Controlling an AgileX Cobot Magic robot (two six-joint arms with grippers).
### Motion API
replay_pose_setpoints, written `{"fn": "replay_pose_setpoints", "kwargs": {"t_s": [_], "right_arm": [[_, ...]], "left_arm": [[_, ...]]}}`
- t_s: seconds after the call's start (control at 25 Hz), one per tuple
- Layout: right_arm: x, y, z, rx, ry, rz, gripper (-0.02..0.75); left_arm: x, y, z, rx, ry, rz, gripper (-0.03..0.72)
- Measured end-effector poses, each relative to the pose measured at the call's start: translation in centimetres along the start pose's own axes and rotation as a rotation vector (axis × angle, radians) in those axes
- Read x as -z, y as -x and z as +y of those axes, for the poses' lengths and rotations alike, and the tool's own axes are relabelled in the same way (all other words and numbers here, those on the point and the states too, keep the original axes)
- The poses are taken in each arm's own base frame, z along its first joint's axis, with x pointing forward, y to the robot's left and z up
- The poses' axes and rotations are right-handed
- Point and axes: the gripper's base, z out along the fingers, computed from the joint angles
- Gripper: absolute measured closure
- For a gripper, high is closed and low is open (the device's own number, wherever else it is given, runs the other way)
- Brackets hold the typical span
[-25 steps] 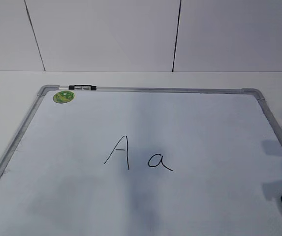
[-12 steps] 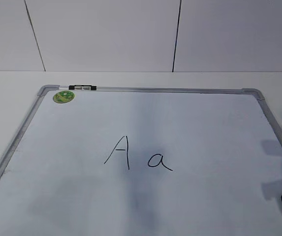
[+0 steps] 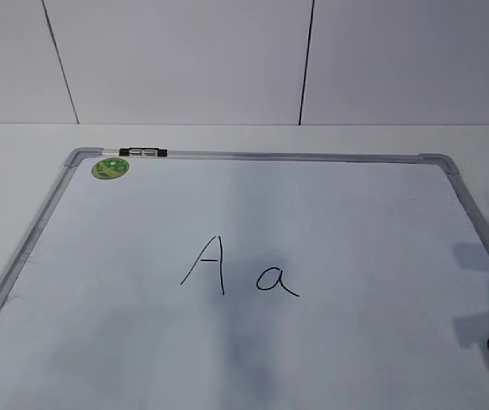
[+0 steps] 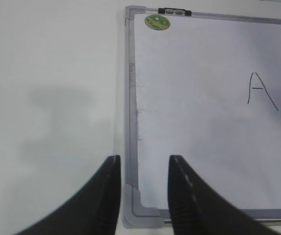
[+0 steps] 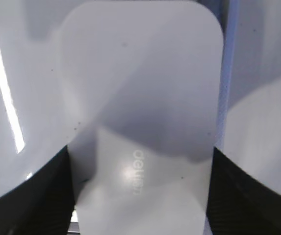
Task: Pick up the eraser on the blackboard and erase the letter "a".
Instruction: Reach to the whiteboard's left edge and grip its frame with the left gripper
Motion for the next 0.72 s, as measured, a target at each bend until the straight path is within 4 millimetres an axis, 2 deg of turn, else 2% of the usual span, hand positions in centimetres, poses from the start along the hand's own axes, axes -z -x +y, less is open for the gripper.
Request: {"fn": "replay_pose_setpoints", "kwargs": {"t_s": [0.52,0.72], "right_arm": [[0.04,0.03,0.12,-0.017,0.013,0.0,0.204],[0.76,0.66,0.38,-0.036,0.037,-0.008,0.205]], "left_arm": [[0.0,0.0,0.0,0.0,0.0,0.0,0.444],[0.0,0.0,0.0,0.0,0.0,0.0,0.441]]}}
